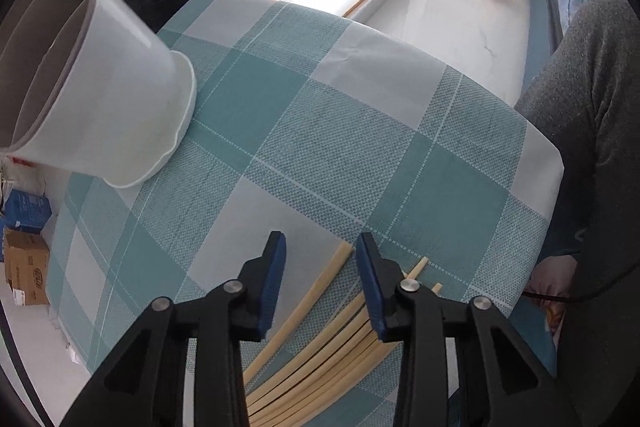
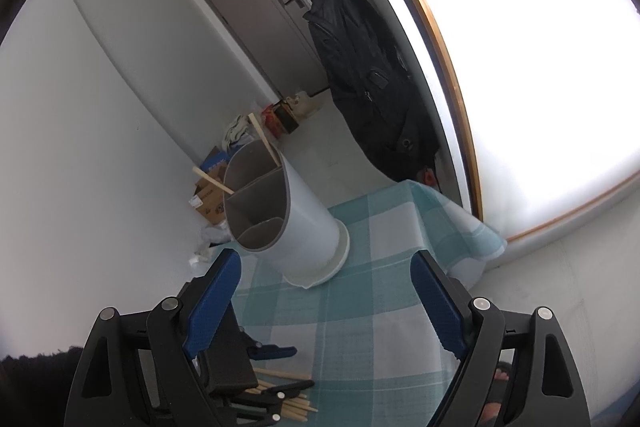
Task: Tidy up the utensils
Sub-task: 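Move the open right tool back to the stick pile, then close the right tool on another wooden stick from the pile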
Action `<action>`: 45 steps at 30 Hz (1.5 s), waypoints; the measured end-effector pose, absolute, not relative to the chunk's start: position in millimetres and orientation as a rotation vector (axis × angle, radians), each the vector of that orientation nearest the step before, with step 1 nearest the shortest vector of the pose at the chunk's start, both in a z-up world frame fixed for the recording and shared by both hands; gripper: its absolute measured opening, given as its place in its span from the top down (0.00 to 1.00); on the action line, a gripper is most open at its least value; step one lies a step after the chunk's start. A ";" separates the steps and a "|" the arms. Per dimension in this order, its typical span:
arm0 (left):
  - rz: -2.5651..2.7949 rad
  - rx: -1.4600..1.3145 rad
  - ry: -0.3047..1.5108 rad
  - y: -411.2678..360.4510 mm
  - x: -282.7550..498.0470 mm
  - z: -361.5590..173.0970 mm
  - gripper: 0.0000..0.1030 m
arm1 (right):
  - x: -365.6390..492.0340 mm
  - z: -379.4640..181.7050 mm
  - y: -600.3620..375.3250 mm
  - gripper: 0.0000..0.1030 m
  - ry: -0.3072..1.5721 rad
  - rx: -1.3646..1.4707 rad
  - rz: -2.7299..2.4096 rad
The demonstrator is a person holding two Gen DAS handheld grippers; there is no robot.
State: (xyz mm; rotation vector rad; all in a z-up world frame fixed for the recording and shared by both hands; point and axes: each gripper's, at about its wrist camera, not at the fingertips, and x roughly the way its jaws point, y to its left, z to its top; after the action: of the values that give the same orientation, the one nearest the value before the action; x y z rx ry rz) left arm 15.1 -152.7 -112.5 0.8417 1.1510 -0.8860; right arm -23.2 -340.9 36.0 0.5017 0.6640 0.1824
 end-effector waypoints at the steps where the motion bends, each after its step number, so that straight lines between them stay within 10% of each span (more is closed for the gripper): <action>1: -0.901 0.851 1.159 -154.3 15.0 -112.6 0.78 | -23.4 35.2 -342.0 0.15 0.667 0.507 0.180; 15: -0.862 0.600 1.099 -125.3 43.9 -94.7 0.95 | -22.6 37.8 -329.4 0.17 0.671 0.448 0.170; 29: -0.675 0.250 0.823 -33.1 58.0 -15.0 0.96 | -1.9 14.0 -269.5 0.64 0.829 0.279 0.236; 45: -0.502 -0.142 0.675 72.0 76.1 -0.7 0.97 | 40.9 -35.4 -93.4 0.82 1.112 -0.048 0.635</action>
State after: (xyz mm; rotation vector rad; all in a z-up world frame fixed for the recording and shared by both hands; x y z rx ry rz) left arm 76.1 72.0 -0.7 -0.1421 0.6746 -0.5021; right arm 40.9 -93.4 -35.4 -0.0484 1.1123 0.6348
